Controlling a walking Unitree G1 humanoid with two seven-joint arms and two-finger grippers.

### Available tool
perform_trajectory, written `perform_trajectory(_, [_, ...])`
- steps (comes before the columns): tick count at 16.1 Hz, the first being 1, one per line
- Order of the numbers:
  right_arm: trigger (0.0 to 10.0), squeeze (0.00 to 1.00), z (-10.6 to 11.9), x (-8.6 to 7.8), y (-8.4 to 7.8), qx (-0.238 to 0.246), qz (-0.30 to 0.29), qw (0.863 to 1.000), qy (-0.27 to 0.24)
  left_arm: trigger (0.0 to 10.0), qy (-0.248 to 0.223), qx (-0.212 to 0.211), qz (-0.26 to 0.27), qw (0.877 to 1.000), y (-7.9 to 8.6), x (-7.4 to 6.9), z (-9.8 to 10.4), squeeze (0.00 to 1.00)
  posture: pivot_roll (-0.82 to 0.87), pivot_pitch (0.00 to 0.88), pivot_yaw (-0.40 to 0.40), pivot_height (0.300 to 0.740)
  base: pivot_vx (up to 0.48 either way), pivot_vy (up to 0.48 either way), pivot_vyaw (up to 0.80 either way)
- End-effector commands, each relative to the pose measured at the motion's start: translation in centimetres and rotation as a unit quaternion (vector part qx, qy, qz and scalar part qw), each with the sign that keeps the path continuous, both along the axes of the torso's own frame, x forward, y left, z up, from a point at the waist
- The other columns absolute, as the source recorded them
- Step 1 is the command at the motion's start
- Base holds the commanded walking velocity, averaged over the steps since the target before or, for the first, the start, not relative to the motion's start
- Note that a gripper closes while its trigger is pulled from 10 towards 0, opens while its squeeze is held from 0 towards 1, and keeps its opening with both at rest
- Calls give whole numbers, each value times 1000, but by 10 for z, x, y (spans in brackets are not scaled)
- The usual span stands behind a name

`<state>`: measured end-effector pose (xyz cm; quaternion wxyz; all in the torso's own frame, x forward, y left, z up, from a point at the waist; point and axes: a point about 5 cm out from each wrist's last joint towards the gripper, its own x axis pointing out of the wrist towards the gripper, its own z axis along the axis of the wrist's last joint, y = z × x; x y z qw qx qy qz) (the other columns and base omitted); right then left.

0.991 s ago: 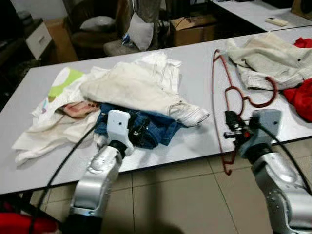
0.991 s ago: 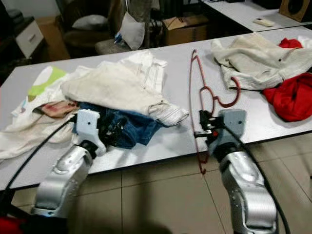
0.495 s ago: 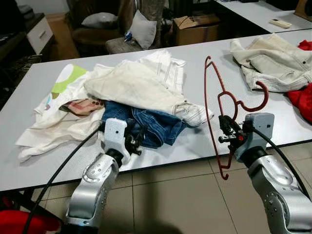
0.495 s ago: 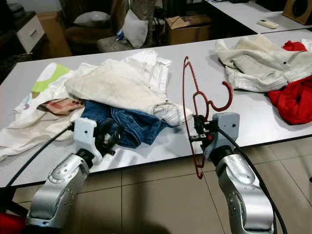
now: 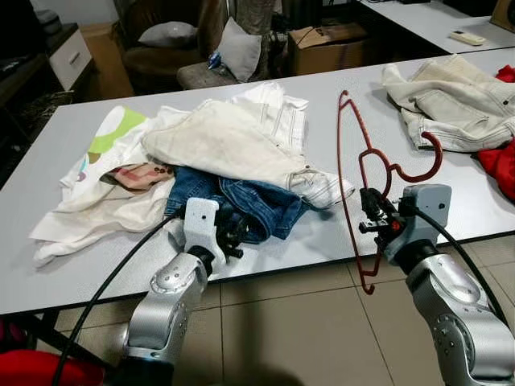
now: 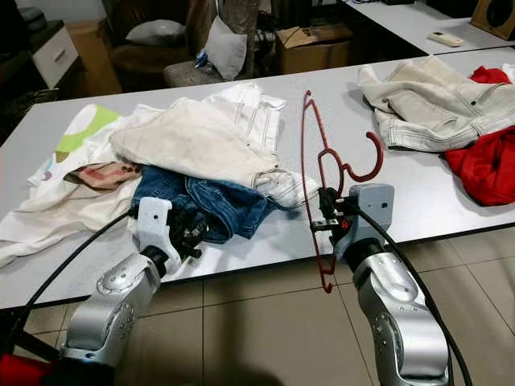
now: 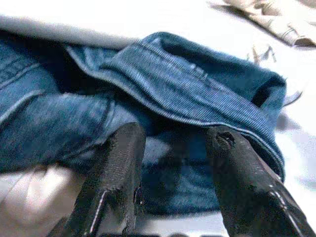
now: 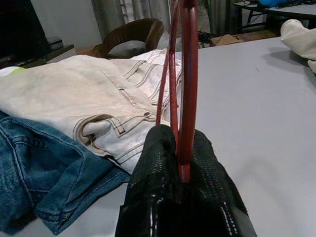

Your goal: Hang hanger

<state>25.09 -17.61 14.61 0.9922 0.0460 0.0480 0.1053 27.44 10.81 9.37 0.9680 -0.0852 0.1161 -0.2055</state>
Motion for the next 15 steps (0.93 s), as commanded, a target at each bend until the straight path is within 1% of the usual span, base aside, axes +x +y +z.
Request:
perform_trajectory(1, [10000,0,3,0,1,4,2,1000,-7,10000,3,-35,-7,999,-4,4,2,0,-165,0,121,740,0,0,0])
perform_trajectory(2, [10000,0,3,0,1,4,2,1000,-7,10000,7,-49,-9,999,-5,4,3,0,-166,0,121,740,0,0,0])
perform_trajectory(3, [10000,0,3,0,1,2,2,1000,-7,4941,17,-80,-10,997,-9,5,2,0,-168,0,122,740,0,0,0])
perform_trajectory(4, [10000,0,3,0,1,2,2,1000,-7,4941,18,-84,-10,996,-10,5,2,0,-168,0,122,740,0,0,0])
perform_trajectory(5, [10000,0,3,-1,1,1,2,1000,-7,353,16,-88,-20,996,-13,5,2,0,-170,0,121,740,0,0,0])
perform_trajectory(6, [10000,0,3,-1,1,1,2,1000,-7,0,9,-99,-30,995,-16,5,4,0,-172,0,121,740,0,0,0])
perform_trajectory(7, [10000,0,3,-1,1,0,3,1000,-7,0,7,-106,-34,994,-18,5,5,0,-172,0,121,740,0,0,0])
perform_trajectory(9, [10000,0,3,-1,0,-3,3,1000,-7,0,-7,-148,-48,988,-21,3,11,0,-176,0,119,740,0,0,0])
perform_trajectory(10, [10000,0,4,-2,0,-4,3,1000,-8,0,-13,-181,-50,982,-21,3,15,0,-177,0,118,740,0,0,0])
perform_trajectory(11, [10000,0,4,-2,0,-4,3,1000,-8,0,-16,-196,-50,979,-20,2,17,0,-177,0,118,740,0,0,0])
perform_trajectory(12, [10000,0,5,-2,0,-5,4,1000,-8,0,-25,-251,-50,966,-20,3,23,0,-179,0,115,740,0,0,0])
perform_trajectory(13, [10000,0,5,-2,1,-5,5,1000,-8,0,-26,-273,-55,960,-20,4,25,0,-180,0,114,740,0,0,0])
perform_trajectory(15, [10000,0,5,-1,2,-6,8,1000,-9,0,-21,-280,-70,957,-24,6,24,0,-181,0,111,740,0,0,0])
